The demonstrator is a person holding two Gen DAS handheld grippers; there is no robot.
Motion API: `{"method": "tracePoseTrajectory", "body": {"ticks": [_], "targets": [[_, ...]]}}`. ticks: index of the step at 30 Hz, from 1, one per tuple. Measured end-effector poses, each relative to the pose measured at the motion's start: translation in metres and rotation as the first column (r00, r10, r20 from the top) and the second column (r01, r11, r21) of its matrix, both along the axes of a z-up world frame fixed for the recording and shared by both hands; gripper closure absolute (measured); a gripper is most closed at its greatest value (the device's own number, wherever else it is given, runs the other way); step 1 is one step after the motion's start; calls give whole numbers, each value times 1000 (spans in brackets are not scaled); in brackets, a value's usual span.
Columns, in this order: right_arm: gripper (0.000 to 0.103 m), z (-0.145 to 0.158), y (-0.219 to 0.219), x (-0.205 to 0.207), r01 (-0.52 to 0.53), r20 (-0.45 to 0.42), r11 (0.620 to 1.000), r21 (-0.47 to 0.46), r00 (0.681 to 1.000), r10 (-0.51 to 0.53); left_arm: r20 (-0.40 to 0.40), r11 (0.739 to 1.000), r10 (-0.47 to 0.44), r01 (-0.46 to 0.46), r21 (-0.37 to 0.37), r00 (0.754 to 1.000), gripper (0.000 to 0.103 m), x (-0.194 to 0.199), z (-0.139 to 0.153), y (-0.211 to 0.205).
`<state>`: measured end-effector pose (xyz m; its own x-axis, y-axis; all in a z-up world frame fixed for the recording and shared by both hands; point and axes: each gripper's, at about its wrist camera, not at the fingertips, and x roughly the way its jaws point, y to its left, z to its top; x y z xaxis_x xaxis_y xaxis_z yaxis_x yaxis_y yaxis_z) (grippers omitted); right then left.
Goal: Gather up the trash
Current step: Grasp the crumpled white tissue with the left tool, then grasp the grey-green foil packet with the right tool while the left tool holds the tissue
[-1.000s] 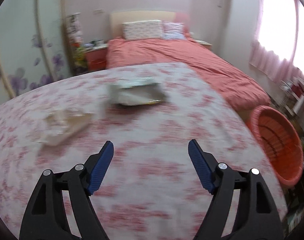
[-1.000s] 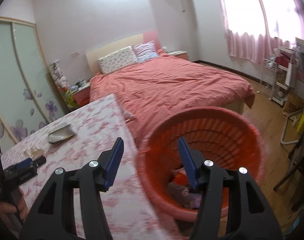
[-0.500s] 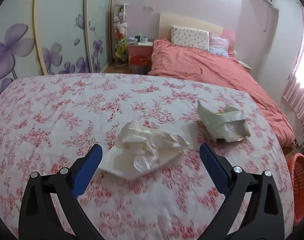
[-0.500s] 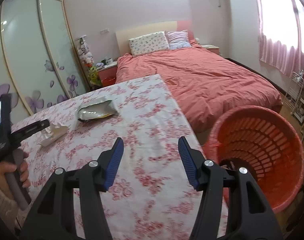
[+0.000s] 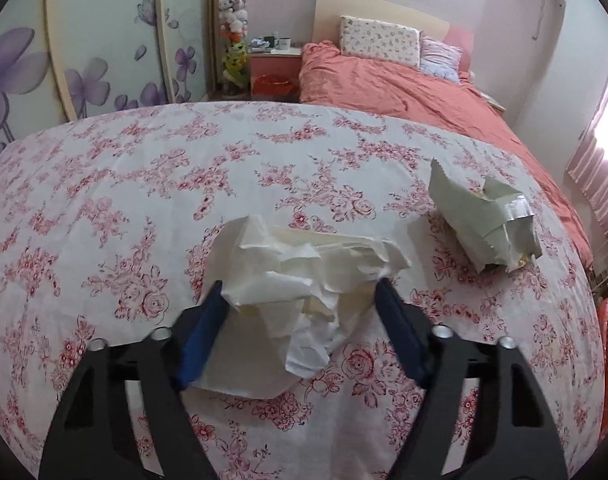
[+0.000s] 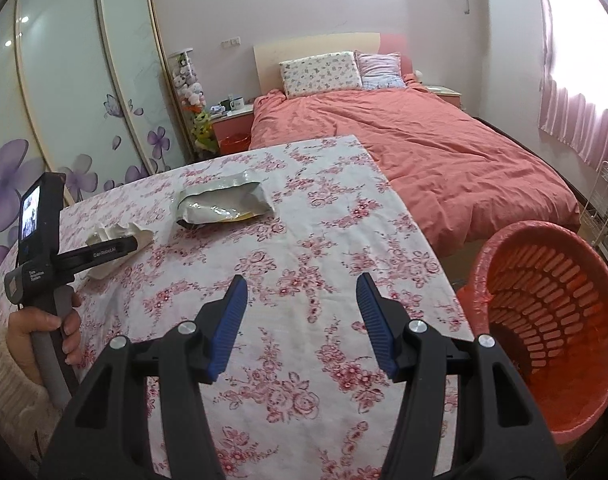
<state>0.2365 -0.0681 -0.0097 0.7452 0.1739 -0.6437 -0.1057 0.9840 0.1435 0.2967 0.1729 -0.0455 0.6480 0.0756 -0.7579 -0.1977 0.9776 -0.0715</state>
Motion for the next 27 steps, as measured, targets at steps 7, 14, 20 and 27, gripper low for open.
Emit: {"method": "tracePoseTrajectory", "body": {"ticks": [7, 14, 20, 27], "targets": [[47, -4, 5, 5, -7, -16, 1000, 5, 1000, 7, 21, 999, -24, 25, -25, 999, 60, -2, 3, 5], [47, -5, 9, 7, -20, -19, 1000, 4, 1000, 20, 51, 1000, -16, 17, -26, 999, 62, -15, 9, 12], [47, 0, 21, 18, -38, -14, 999, 18, 999, 38, 71, 1000, -1, 2, -14, 997, 62, -29, 18, 23], [47, 3, 48, 48, -73, -31, 995, 66, 997, 75, 73, 1000, 17, -16, -11, 997, 62, -41, 26, 41]]}}
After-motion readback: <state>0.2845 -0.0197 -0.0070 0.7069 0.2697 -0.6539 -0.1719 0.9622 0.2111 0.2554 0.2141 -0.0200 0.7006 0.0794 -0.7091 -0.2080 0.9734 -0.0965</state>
